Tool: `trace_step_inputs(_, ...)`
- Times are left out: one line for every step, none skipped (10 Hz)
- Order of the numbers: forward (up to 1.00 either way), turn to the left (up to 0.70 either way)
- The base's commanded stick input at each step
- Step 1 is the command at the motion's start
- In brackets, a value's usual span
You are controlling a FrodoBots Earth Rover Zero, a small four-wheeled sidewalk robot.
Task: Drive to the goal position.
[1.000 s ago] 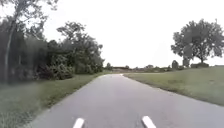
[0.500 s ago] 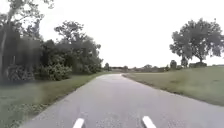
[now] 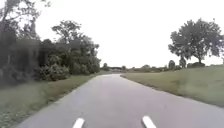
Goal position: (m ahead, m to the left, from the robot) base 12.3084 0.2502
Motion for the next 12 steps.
trace_step_inputs(0.5, 0.0)
trace_step_inputs(0.5, 0.0)
trace_step_inputs(0.5, 0.0)
trace_step_inputs(0.5, 0.5)
trace_step_inputs(0.5, 0.5)
trace_step_inputs(0.5, 0.5)
trace_step_inputs(0.5, 0.2)
trace_step_inputs(0.5, 0.04)
trace_step_inputs(0.5, 0.0)
trace_step_inputs(0.5, 0.0)
trace_step_inputs(0.5, 0.0)
trace_step_inputs(0.5, 0.0)
